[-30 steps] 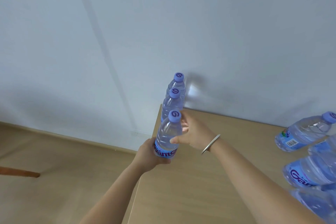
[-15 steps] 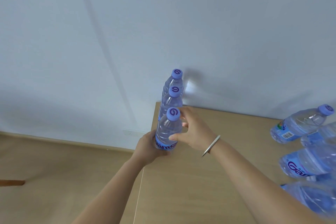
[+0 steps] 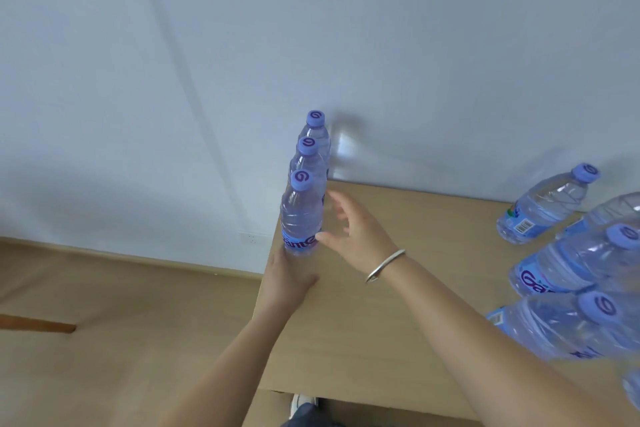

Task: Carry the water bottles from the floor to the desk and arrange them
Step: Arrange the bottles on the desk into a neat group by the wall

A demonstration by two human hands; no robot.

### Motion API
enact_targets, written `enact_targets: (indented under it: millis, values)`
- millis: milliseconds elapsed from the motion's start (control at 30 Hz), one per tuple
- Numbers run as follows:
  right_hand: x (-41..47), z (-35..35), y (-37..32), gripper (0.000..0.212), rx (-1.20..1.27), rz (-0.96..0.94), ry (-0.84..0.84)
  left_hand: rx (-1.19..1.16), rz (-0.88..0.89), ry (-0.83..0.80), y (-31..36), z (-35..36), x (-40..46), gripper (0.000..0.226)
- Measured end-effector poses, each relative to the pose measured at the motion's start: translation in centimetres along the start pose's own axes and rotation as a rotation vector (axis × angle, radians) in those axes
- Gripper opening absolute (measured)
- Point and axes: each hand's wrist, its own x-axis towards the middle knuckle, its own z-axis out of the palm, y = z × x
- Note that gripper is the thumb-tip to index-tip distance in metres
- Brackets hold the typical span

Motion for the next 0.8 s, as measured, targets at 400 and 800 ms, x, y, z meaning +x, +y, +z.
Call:
enact_targets:
  millis: [400, 800]
  values:
    - [-16.5, -9.5, 6.1, 0.028, 0.053, 0.013, 0.457, 0.132, 0.258, -0.403, 6.7, 15.7, -11.6, 0.097]
    - [-20.4, -12.9, 12.3, 0.060, 0.089, 0.260, 0.663, 0.115, 0.264, -0.437, 9.1, 20.0, -14.9, 0.095]
